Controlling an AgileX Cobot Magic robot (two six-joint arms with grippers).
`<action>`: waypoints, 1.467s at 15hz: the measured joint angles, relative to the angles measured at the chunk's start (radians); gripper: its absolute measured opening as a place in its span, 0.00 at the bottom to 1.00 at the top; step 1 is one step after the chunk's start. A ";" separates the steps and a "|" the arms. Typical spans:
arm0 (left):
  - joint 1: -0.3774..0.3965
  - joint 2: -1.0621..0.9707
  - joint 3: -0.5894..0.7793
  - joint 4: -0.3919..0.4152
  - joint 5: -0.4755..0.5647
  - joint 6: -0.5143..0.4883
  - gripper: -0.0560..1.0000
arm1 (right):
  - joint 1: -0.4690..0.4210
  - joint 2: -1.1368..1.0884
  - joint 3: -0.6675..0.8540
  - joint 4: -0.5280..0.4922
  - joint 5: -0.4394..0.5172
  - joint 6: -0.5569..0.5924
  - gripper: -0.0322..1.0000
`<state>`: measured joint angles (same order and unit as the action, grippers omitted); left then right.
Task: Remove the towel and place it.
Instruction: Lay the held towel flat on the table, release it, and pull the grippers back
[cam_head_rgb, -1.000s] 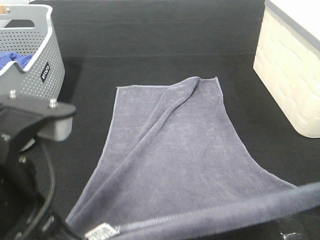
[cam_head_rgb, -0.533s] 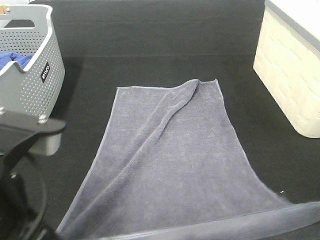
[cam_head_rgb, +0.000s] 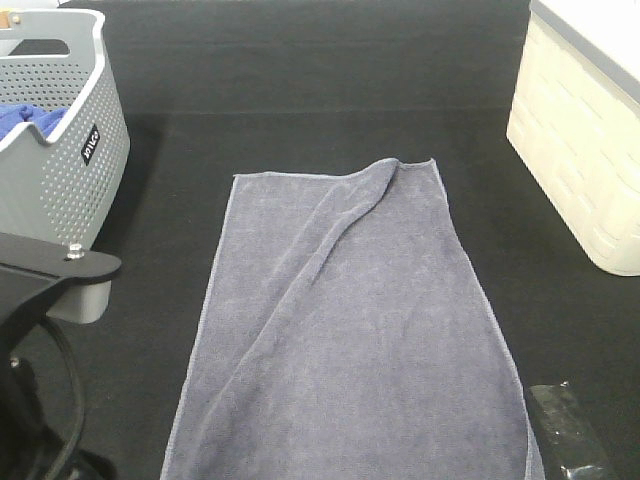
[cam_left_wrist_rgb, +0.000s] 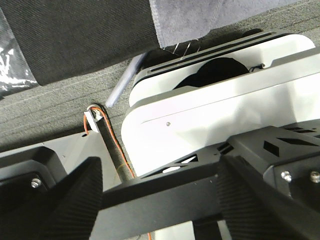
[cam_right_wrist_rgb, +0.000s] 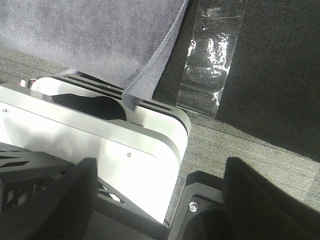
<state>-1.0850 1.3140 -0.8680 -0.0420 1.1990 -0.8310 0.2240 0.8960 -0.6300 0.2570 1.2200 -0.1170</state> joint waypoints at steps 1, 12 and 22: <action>0.000 0.000 0.000 0.024 -0.006 0.000 0.65 | 0.000 0.000 0.000 -0.002 0.000 0.000 0.68; 0.563 0.050 -0.029 0.139 -0.538 0.274 0.65 | 0.000 0.424 -0.353 -0.002 -0.284 0.000 0.55; 0.678 0.721 -0.707 0.132 -0.433 0.456 0.65 | 0.000 0.976 -0.883 -0.004 -0.400 -0.008 0.48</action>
<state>-0.4070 2.0350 -1.5750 0.0900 0.7660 -0.3750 0.2240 1.8720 -1.5130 0.2530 0.8200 -0.1250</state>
